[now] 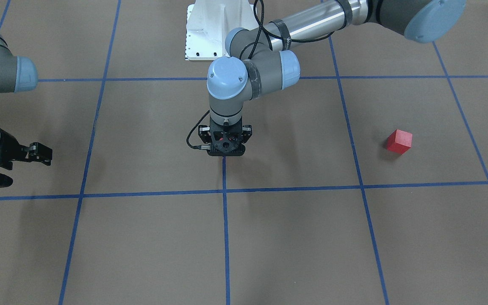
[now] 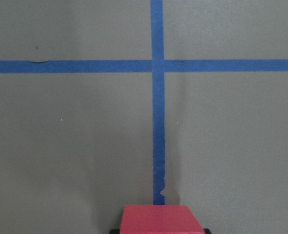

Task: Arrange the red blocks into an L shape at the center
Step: 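Lower and press the cube against the placed cube with the left gripper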

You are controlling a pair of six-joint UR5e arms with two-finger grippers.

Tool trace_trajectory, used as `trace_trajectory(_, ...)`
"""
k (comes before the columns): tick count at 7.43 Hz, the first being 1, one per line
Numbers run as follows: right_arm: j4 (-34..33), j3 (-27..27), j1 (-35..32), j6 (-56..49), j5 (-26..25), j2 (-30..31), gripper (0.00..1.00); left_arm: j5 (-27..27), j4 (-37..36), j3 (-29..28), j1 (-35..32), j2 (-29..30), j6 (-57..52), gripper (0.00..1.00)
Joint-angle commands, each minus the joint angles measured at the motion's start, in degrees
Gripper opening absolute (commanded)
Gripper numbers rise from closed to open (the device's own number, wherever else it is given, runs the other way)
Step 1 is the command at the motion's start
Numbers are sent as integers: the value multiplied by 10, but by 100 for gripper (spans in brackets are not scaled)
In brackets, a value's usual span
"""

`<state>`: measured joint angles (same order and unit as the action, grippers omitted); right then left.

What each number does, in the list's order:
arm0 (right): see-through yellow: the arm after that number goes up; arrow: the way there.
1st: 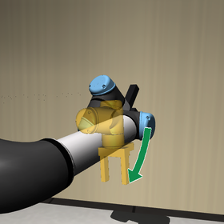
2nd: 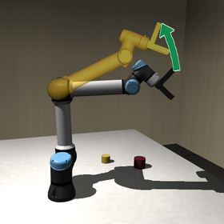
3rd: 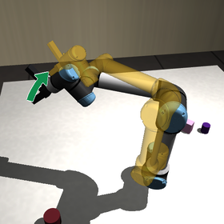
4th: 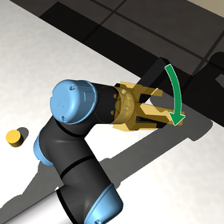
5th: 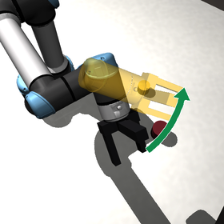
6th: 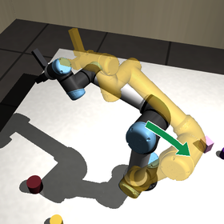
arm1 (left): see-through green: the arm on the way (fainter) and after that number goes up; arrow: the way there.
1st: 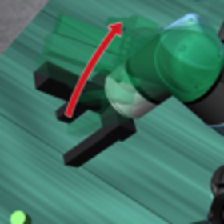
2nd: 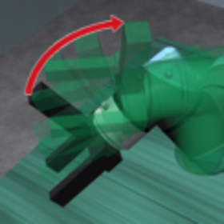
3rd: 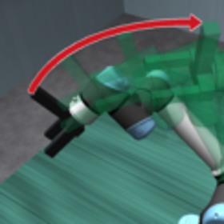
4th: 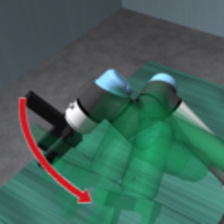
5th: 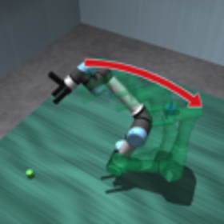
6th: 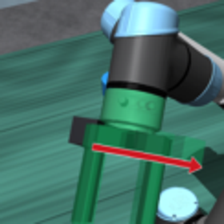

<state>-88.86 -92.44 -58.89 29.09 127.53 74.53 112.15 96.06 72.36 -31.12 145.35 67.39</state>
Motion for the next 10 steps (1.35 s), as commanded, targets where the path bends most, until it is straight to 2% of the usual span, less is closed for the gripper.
trace_trajectory(1, 0, 0, 0, 0, 0, 0, 100, 0, 0, 1, 1, -3, 2, 0)
trace_trajectory(10, 0, 0, 0, 0, 0, -1, 100, 0, -4, 13, 3, -4, 11, 0)
